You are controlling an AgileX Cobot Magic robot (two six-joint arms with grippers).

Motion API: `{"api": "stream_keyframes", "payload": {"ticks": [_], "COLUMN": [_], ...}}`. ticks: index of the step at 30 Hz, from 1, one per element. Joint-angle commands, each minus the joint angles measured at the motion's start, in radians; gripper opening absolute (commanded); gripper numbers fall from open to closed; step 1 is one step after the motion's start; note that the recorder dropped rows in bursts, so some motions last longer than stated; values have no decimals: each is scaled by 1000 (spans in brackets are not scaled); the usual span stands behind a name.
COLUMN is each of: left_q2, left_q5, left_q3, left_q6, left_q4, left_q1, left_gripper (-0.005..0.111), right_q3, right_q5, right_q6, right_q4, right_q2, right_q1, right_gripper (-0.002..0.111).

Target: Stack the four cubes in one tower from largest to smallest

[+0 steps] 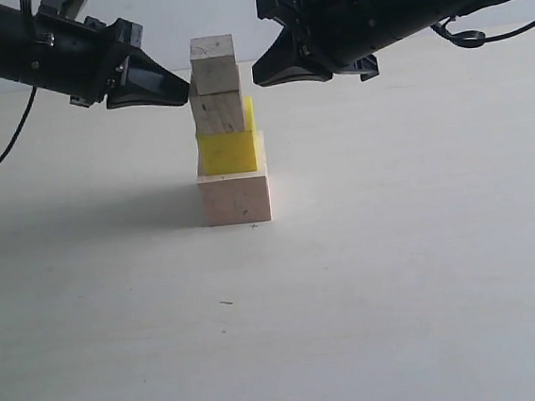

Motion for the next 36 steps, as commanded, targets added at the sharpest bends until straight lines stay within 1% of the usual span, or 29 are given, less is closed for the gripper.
{"api": "stream_keyframes", "payload": {"ticks": [1,12,16,22,24,29,36], "left_q2": [-2,-2,-6,-55,-75,-129,-192], "left_q5": [-7,-14,-14,-14,-31,-138,-179], "left_q3": [-6,-6,-6,5,27,128,237], "left_q6": [-3,-5,-10,-10,-10,7,75], "left_q4": [-5,-5,-5,-8,-8,-20,-63], "left_q1": [-6,-6,21,79,94,108,107], "left_gripper": [0,0,0,0,0,0,0], "right_q3": [-8,-8,-8,5,29,104,167], "right_q5": [-7,-7,-17,-99,-141,-240,-396], "right_q6": [0,0,0,51,51,32,26], "right_q4": [-8,-8,-32,-181,-193,-197,-264], "right_q2": [-2,-2,-8,-53,-85,-148,-232], "right_q1": [1,1,1,1,1,1,1], "right_gripper": [0,0,0,0,0,0,0]}}
